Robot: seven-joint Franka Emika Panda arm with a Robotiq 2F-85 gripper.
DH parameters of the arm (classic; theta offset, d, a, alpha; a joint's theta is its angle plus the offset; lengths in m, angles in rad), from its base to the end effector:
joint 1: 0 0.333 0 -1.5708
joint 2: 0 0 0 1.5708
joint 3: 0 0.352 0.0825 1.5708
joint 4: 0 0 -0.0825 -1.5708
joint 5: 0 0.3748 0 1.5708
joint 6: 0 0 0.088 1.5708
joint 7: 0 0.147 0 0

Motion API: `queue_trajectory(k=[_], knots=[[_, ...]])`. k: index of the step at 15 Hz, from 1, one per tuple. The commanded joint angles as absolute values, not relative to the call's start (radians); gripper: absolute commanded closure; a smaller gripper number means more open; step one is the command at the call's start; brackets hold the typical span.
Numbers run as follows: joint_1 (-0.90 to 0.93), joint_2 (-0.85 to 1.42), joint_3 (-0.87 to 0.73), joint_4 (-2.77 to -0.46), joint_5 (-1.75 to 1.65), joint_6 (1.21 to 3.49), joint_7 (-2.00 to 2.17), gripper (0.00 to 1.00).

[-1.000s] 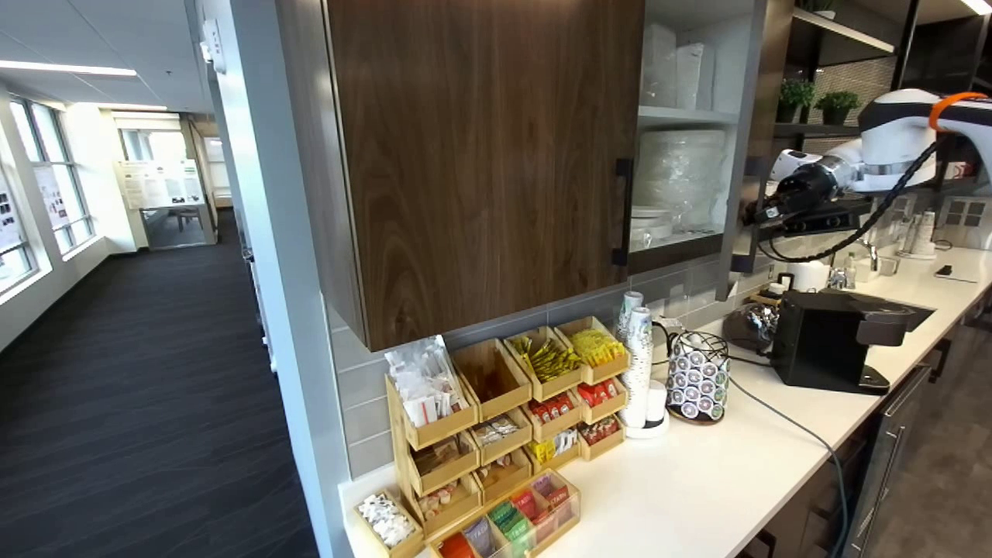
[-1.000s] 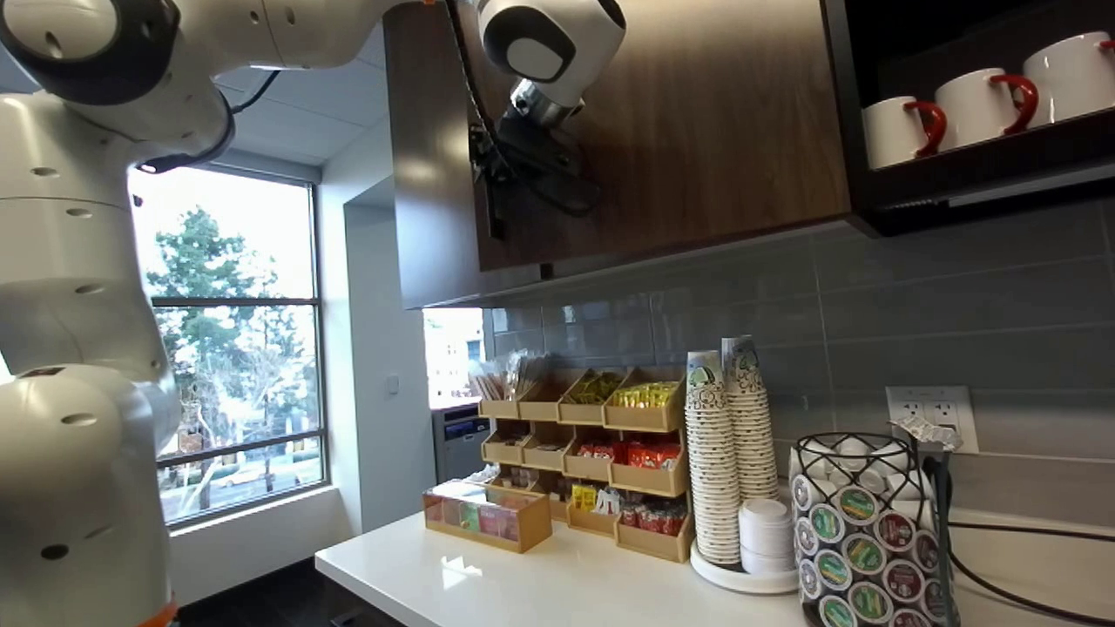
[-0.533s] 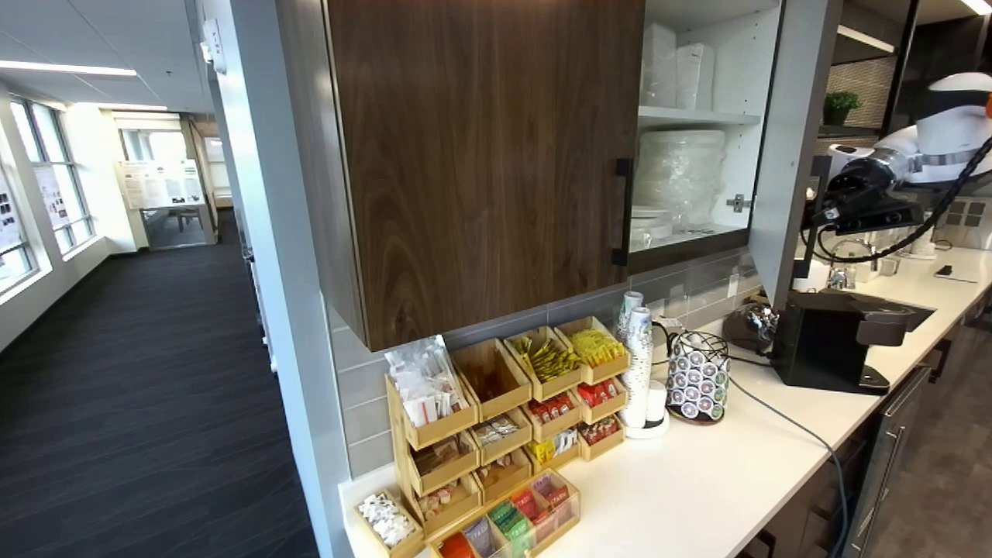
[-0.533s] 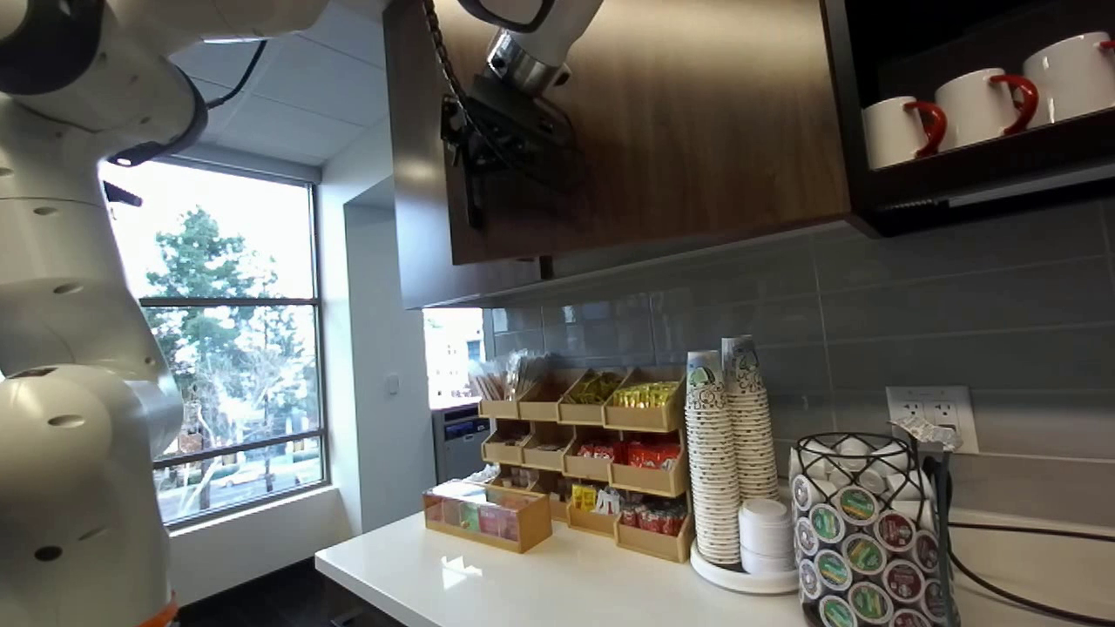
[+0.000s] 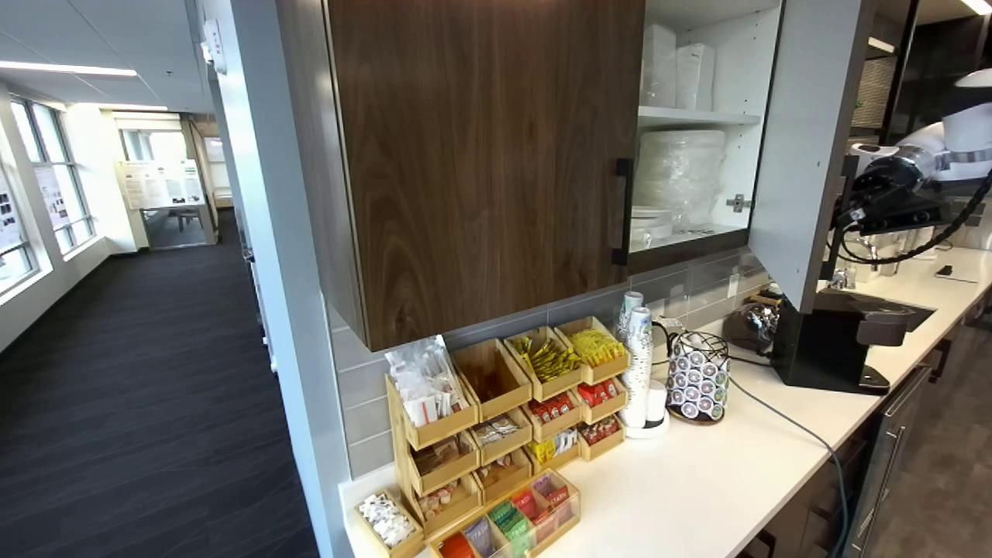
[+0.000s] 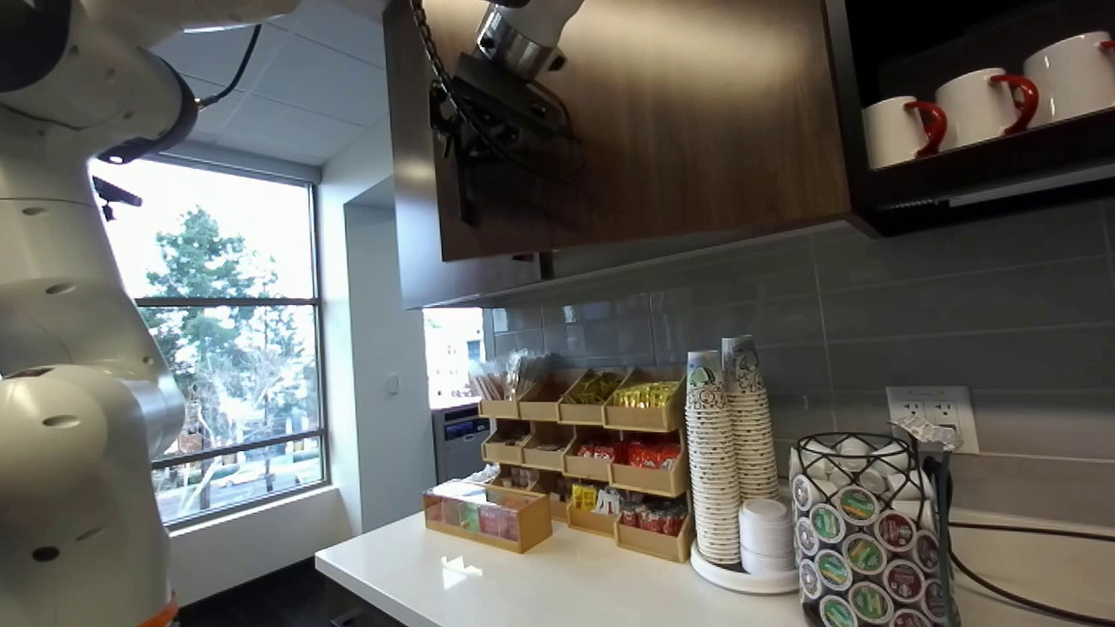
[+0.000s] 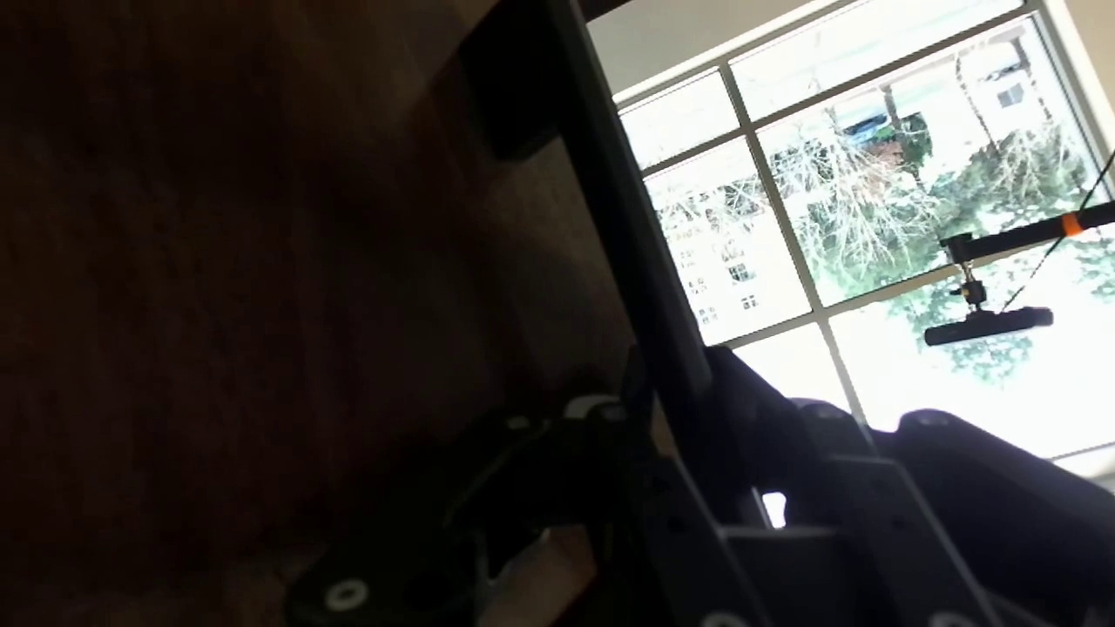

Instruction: Open the door to the cupboard

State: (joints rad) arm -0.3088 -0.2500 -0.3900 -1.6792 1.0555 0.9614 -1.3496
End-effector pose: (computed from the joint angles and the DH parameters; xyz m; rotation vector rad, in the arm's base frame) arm 0.3477 -0.1433 0.7497 -1.7651 -1.1062 -0.8186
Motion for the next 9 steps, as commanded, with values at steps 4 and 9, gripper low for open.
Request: queue_trajectory(k=[4, 9], knots=[[-0.322, -0.297, -0.409, -1.687, 1.014, 0.942, -1.339, 0.95], [-0.321, -0.301, -0.414, -1.687, 1.003, 0.950, -1.339, 0.95]])
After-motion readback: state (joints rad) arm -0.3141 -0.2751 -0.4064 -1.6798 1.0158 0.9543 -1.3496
